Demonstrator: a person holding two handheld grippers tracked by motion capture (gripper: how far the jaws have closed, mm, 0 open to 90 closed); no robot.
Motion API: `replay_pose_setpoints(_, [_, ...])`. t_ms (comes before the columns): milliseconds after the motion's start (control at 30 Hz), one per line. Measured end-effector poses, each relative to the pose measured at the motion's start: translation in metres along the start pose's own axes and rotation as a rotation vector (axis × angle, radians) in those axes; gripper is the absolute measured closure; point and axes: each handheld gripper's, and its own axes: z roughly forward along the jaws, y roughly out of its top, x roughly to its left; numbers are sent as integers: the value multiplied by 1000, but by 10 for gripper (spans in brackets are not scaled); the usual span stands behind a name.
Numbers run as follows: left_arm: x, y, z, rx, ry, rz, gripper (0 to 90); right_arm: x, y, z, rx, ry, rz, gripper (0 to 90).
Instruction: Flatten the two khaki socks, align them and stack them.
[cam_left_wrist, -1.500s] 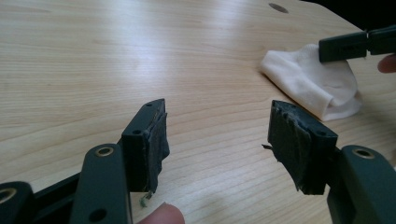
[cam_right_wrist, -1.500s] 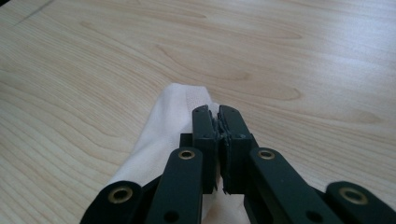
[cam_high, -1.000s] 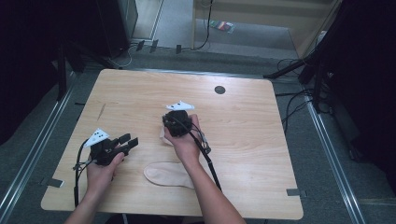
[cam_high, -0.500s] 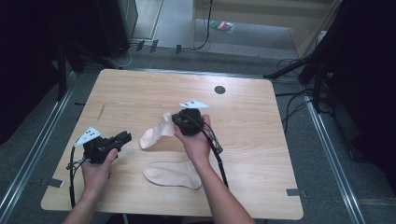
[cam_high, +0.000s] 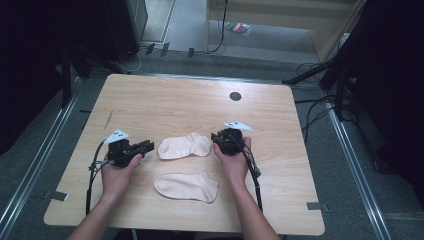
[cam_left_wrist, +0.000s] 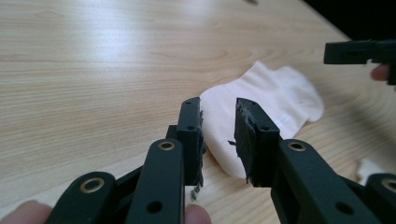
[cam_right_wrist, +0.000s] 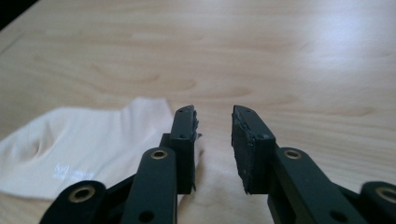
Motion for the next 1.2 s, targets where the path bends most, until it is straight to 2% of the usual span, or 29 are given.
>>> replay_pose_setpoints(33, [0,1,5,29,7,-12,681,2,-2,4,13,10,-8,658])
replay_pose_setpoints(67, [0,1,5,29,7,-12,657,2,-2,4,13,10,-8,658])
replay_pose_setpoints(100, [-2,1,12,70,21,-32,644,6,-5,11,39,0,-18,589])
replay_pose_setpoints(200, [-5,1,16,87,39,-38,616,9,-7,16,43,-4,-17,585])
replay_pose_setpoints(267, [-7,1,21,119,69,-16,607,13,-9,19,47,-3,-29,608])
replay_pose_setpoints(300, [-10,0,27,156,93,8,616,18,-12,24,55,-9,-66,663])
replay_pose_setpoints(367, [-12,1,29,164,97,16,652,20,-13,25,52,-10,-79,693])
replay_pose_setpoints(400, [-14,2,30,176,121,39,652,23,-13,25,51,-11,-90,746])
replay_pose_setpoints(433, [-16,2,30,186,128,51,740,26,-14,24,46,10,-111,851])
replay_pose_setpoints(467, [-17,3,31,196,131,66,740,26,-14,24,46,10,-111,851])
replay_pose_setpoints(500, [-19,4,31,201,144,96,883,27,-15,22,56,33,-113,875])
replay_pose_setpoints(600, [-17,6,29,208,130,104,900,25,-15,19,59,26,-114,883])
replay_pose_setpoints(633, [-13,6,26,208,115,103,900,19,-16,14,65,19,-96,889])
replay_pose_setpoints(700, [-11,5,24,212,123,108,900,15,-16,12,62,17,-89,891])
replay_pose_setpoints(733, [-8,5,22,210,130,112,900,5,-19,3,35,11,-65,897])
replay_pose_setpoints(767, [-5,5,19,198,142,120,900,2,-20,0,26,-3,-63,900])
replay_pose_setpoints(867, [-5,4,19,191,138,129,900,-5,-23,-3,28,-22,-53,900])
replay_pose_setpoints(900, [-10,2,23,178,78,144,900,-6,-26,-3,46,-27,-43,897])
replay_pose_setpoints(933, [-10,2,23,178,78,144,900,-6,-26,-3,46,-27,-43,897])
replay_pose_setpoints(967, [-20,1,27,178,75,190,880,0,-28,-1,62,20,-68,880])
replay_pose_setpoints(1000, [-23,1,28,163,74,194,827,2,-29,-1,54,37,-83,850])
replay_pose_setpoints(1033, [-23,1,28,163,74,194,757,5,-29,-2,39,46,-104,764])
replay_pose_setpoints(1067, [-24,1,28,148,56,174,757,5,-29,-2,39,46,-104,764])
replay_pose_setpoints(1100, [-24,3,28,123,27,133,628,7,-27,-7,7,41,-96,588])
replay_pose_setpoints(1133, [-24,3,28,123,27,133,582,7,-27,-7,7,41,-96,588])
replay_pose_setpoints(1167, [-23,3,26,111,34,130,571,2,-25,-12,-28,51,-52,555])
replay_pose_setpoints(1200, [-20,4,23,93,32,107,557,-1,-24,-14,-38,47,-39,543])
